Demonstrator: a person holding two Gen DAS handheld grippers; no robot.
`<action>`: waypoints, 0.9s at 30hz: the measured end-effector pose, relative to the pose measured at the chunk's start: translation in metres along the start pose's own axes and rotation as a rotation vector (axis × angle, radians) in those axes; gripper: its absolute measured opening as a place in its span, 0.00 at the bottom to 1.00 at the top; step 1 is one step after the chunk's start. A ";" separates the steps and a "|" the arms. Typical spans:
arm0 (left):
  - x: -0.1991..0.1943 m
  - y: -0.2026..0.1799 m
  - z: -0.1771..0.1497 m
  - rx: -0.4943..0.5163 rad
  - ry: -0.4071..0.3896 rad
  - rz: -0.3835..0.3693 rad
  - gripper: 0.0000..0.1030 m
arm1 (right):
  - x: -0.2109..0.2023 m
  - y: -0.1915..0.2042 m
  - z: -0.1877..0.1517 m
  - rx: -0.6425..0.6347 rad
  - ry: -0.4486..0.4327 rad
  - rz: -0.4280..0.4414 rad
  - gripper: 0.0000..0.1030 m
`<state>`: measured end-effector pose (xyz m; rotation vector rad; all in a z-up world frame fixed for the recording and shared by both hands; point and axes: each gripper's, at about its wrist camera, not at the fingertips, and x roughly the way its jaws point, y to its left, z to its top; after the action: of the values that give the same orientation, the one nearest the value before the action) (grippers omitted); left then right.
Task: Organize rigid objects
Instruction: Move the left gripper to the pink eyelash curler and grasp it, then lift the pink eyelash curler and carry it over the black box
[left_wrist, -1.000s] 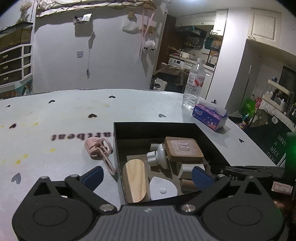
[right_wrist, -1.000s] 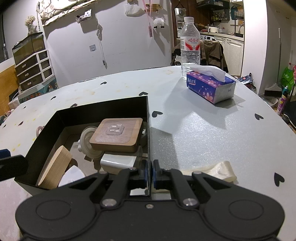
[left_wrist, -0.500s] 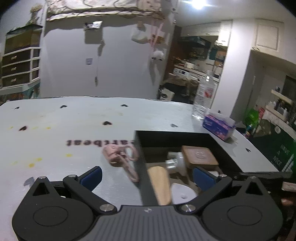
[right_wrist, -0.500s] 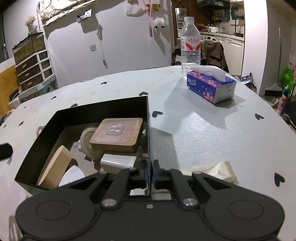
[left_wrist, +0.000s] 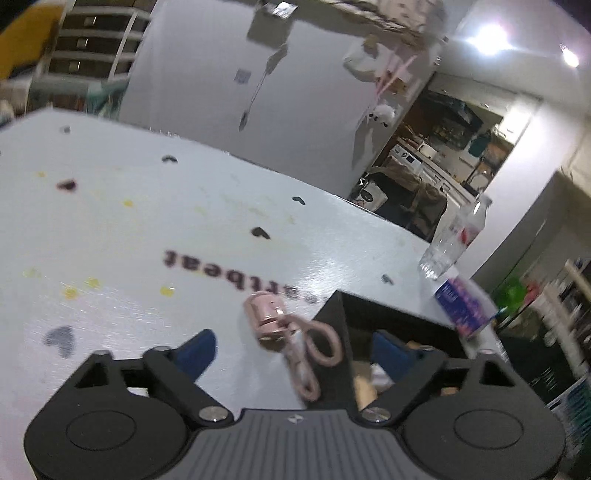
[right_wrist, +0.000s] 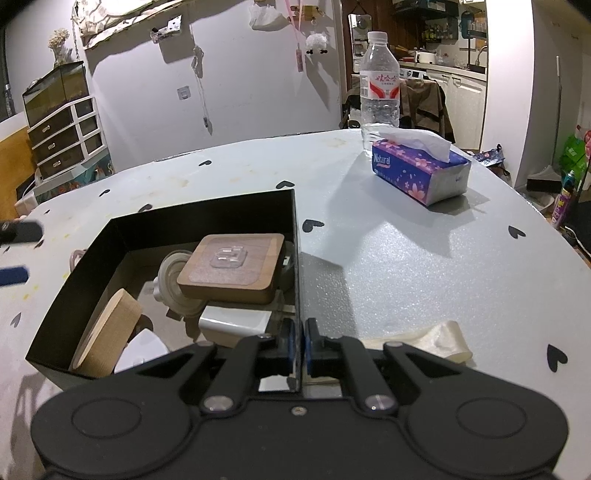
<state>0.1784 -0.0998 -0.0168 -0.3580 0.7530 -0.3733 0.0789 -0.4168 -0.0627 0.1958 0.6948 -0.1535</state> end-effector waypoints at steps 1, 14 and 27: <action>0.003 -0.003 0.003 -0.013 0.003 -0.010 0.79 | 0.000 0.000 0.000 0.000 0.001 0.000 0.06; 0.046 -0.011 0.001 -0.105 0.099 -0.006 0.42 | 0.001 -0.001 0.000 0.002 0.001 0.002 0.06; 0.016 0.028 -0.017 -0.124 0.087 0.015 0.03 | 0.001 -0.001 0.000 0.002 0.001 0.001 0.06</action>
<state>0.1829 -0.0856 -0.0504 -0.4544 0.8657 -0.3309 0.0798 -0.4174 -0.0635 0.1987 0.6953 -0.1529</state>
